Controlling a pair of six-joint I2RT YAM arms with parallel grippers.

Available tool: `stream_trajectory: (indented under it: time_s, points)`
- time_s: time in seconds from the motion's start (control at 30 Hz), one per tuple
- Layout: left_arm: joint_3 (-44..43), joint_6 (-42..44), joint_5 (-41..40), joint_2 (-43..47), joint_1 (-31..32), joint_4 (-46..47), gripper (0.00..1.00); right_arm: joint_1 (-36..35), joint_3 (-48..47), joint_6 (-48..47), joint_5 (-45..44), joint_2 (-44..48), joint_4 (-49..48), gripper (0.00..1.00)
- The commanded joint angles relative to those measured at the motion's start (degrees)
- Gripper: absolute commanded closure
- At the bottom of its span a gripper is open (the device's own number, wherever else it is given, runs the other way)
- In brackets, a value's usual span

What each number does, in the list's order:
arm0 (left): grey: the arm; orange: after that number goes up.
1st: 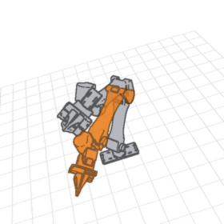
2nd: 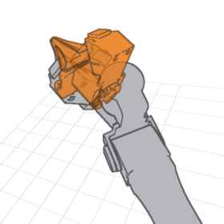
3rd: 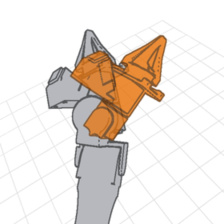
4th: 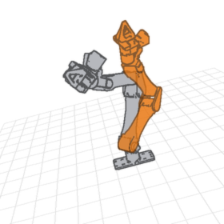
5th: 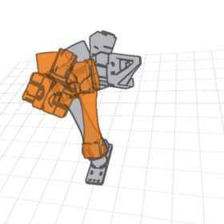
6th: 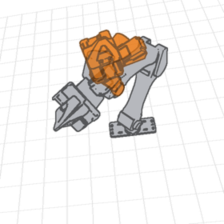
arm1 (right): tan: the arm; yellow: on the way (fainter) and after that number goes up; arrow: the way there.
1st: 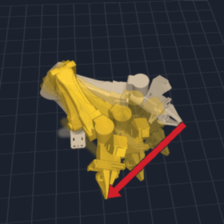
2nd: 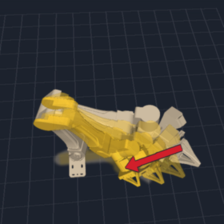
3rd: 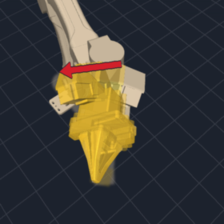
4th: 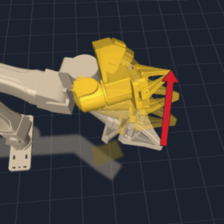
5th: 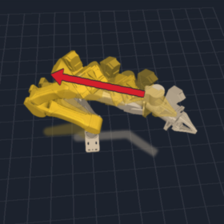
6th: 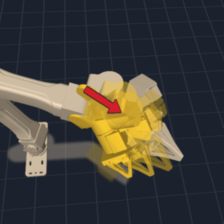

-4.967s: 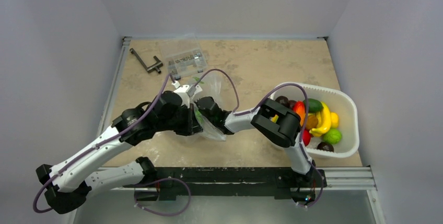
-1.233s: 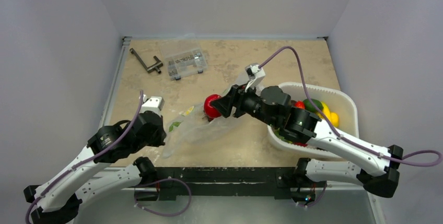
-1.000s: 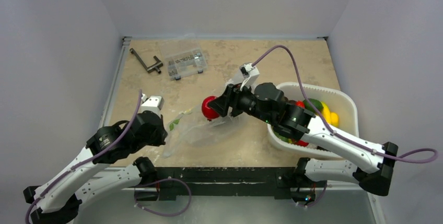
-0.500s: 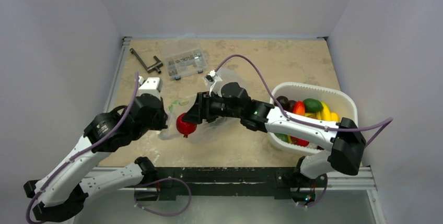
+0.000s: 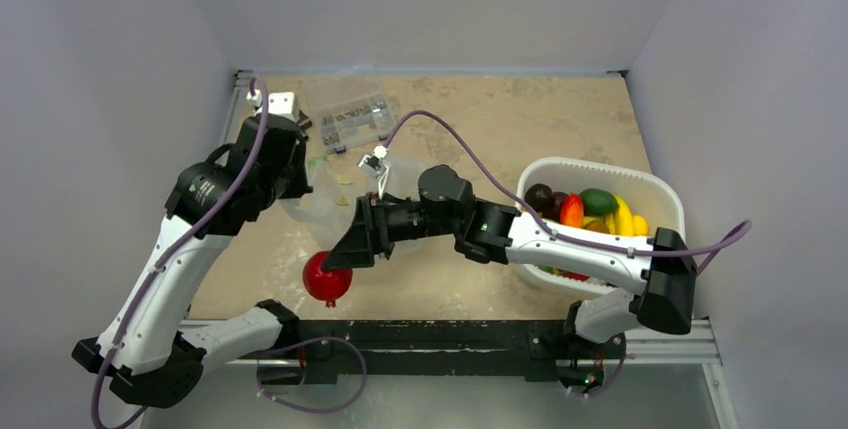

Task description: Take the fake fruits out of the plastic bag

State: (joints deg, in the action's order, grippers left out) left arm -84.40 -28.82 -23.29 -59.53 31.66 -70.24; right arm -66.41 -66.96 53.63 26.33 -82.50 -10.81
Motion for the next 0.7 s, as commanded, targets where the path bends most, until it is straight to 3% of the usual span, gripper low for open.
stream_trajectory:
  time_s: [0.0,0.23,0.37,0.5,0.67]
  points:
    - [-6.3,3.5,0.8,-2.4,-3.0,-1.5,1.0,0.5,-4.4,2.9,5.7,1.9,-5.3,1.0]
    - [-10.6,7.0,-7.2,-2.2,-6.0,-4.7,1.0,2.8,-8.4,6.5,13.7,0.0,-8.9,1.0]
    - [-7.7,7.4,-10.4,1.0,-8.1,-3.8,1.0,2.6,-11.6,4.6,17.8,-6.7,-1.1,1.0]
    - [-1.9,5.3,-16.7,4.3,-8.9,-3.4,1.0,2.5,-6.5,2.7,19.0,-9.2,-1.1,1.0]
    - [6.5,4.9,-19.6,6.5,-11.5,-1.6,1.0,2.5,-2.2,-13.0,18.9,-9.0,10.3,1.0]
